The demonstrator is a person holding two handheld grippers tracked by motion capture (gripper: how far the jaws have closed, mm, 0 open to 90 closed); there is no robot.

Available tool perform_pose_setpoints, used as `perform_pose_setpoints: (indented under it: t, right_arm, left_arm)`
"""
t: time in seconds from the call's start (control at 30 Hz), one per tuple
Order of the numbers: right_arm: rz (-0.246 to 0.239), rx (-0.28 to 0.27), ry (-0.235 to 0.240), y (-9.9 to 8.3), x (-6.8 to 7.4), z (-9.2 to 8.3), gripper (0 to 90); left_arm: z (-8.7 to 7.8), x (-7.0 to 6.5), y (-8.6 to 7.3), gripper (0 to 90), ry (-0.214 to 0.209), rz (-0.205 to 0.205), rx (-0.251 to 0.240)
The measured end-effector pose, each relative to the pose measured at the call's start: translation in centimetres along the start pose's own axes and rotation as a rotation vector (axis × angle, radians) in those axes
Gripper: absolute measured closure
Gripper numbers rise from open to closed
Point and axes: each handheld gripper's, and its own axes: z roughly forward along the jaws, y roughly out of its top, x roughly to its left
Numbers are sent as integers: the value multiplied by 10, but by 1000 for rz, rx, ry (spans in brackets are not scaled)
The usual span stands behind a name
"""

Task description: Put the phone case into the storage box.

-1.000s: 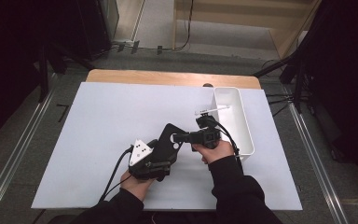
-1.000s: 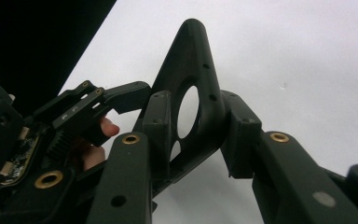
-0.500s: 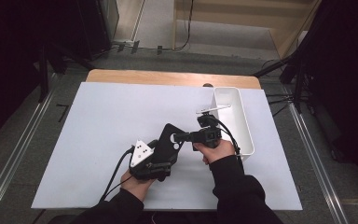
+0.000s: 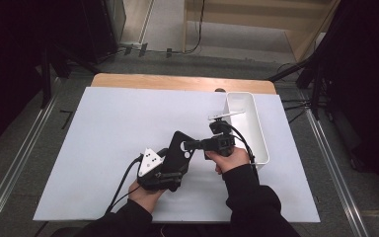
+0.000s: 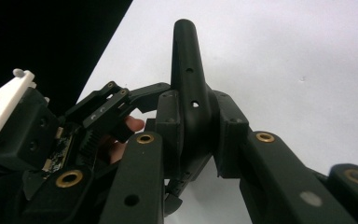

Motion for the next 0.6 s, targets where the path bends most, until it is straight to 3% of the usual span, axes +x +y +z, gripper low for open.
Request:
perform_pose_setpoints:
  t: [0.3,0.4,0.6]
  right_arm:
    - [-14,10,-2,0,6,-1,743]
    - [-25,-1,-2,0,6,-2,744]
    - [-50,-36,-24,2,8,-11,744]
  left_arm:
    - [2,2,2,119,-38,-42,42]
    - [3,3,2,118,-66,-55,58]
    - [2,3,3,99,-80,-57,89]
